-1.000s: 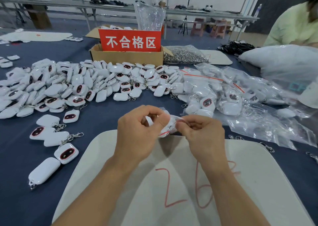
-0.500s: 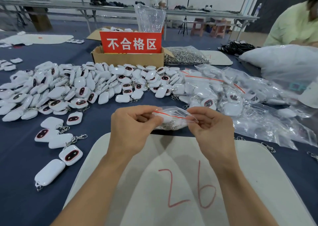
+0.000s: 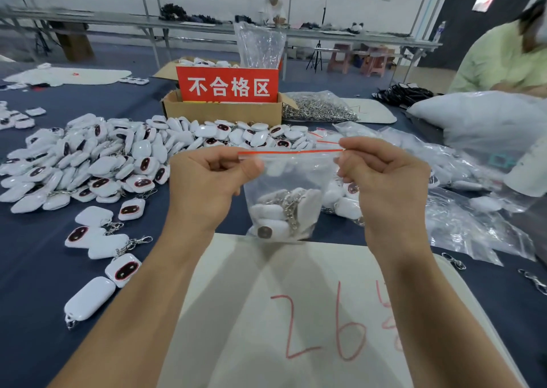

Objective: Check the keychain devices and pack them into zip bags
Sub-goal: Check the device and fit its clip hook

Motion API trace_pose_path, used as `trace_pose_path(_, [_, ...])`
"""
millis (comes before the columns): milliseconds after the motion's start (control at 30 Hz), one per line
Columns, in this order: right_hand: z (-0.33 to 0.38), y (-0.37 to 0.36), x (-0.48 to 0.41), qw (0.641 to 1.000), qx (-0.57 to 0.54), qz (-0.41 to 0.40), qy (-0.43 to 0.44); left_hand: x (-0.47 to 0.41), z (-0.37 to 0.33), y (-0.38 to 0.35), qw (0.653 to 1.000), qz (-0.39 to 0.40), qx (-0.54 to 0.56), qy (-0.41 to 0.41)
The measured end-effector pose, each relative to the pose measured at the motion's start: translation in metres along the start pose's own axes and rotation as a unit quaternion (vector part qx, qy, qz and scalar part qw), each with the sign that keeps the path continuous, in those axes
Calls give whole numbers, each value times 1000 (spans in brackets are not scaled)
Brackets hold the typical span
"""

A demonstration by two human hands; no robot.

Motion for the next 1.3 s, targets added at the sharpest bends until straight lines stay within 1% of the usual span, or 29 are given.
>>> trace_pose_path(67, [-9, -1, -2, 999, -12, -6, -43, -1, 2, -5, 1000, 17, -9, 22])
trace_pose_path(167, [-31, -7, 5, 982, 5, 53, -181, 3, 12, -13, 997, 9, 12, 78])
trace_pose_path(233, [-42, -9, 11, 972, 24, 69, -225, 5, 19, -15, 994, -4, 32, 105])
trace_pose_path(333, [-45, -13, 12, 979, 9, 77, -187, 7, 28, -15, 993, -4, 39, 107])
trace_pose_path(433, [-51, -14, 11, 985, -5, 57, -165, 8, 33, -15, 994, -15, 32, 101])
trace_pose_path(600, [-59, -12, 14, 986, -10, 32, -163, 13, 36, -14, 992, -26, 52, 116])
trace_pose_path(733, [-59, -8, 16, 984, -15, 21, -175, 24, 38, -22, 985, -22, 96, 139])
trace_pose_path(1033, [-56, -1, 21, 985, -40, 33, -162, 26, 40, -19, 986, -8, 96, 134])
trace_pose_path(1300, [-54, 2, 24, 983, -68, 22, -168, 28, 36, -19, 987, -24, 84, 138])
Point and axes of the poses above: each hand's wrist, its own x-axis away from the middle knuckle, its own y-axis out of the back of the hand, z = x × y, the point moved 1 cm from there along -x, towards the middle knuckle, and after that the axes turned 4 degrees about -z, right-handed, at the moved point
